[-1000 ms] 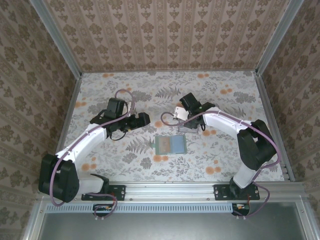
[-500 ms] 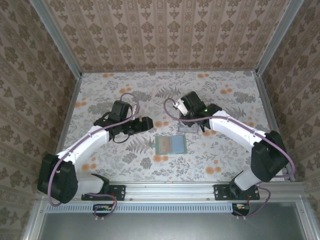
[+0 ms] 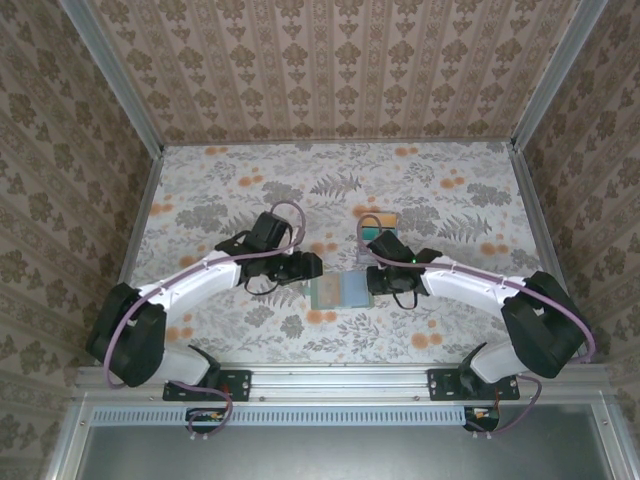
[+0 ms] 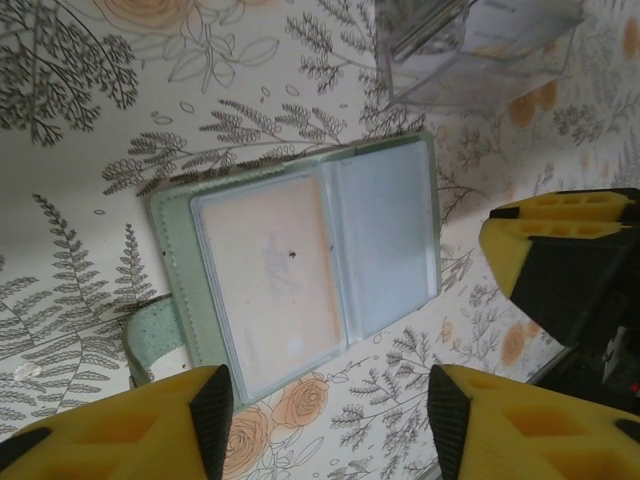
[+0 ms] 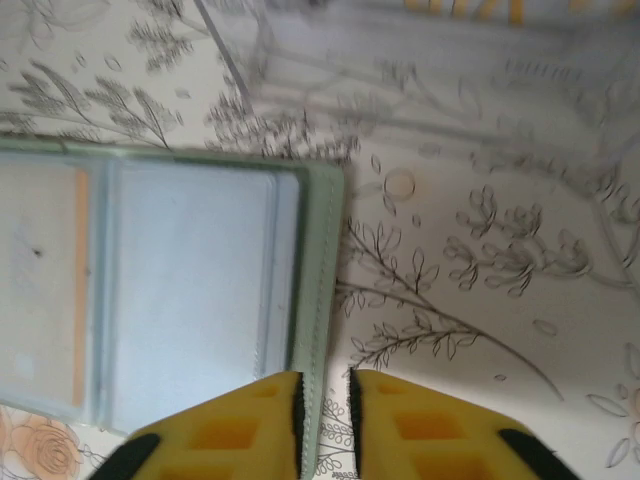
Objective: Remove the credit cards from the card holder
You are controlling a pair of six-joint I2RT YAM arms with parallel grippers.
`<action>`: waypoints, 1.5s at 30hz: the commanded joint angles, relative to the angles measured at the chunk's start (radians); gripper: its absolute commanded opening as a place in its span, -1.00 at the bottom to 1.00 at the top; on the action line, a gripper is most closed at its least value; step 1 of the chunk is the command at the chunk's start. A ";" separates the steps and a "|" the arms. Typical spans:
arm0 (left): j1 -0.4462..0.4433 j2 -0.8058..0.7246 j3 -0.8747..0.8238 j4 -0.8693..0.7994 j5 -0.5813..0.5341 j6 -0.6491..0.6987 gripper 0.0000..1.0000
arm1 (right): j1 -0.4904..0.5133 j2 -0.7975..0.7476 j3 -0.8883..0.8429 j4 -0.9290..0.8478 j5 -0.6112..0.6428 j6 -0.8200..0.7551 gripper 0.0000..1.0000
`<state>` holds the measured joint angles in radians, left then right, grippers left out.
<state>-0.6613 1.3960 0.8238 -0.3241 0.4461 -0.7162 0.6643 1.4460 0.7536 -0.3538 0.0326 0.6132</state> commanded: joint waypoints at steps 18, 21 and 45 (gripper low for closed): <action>-0.037 0.120 -0.022 0.002 -0.036 0.036 -0.13 | 0.072 0.101 -0.065 0.216 -0.039 0.243 -0.49; -0.036 0.130 -0.025 0.000 -0.044 0.041 -0.13 | 0.077 0.104 -0.060 0.211 -0.040 0.244 -0.50; -0.049 0.221 0.006 -0.012 -0.057 0.060 -0.17 | 0.086 0.096 -0.059 0.194 -0.021 0.255 -0.51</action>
<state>-0.6952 1.6054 0.8143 -0.3145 0.3916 -0.6804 0.7380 1.5234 0.6838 -0.1558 0.0223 0.8490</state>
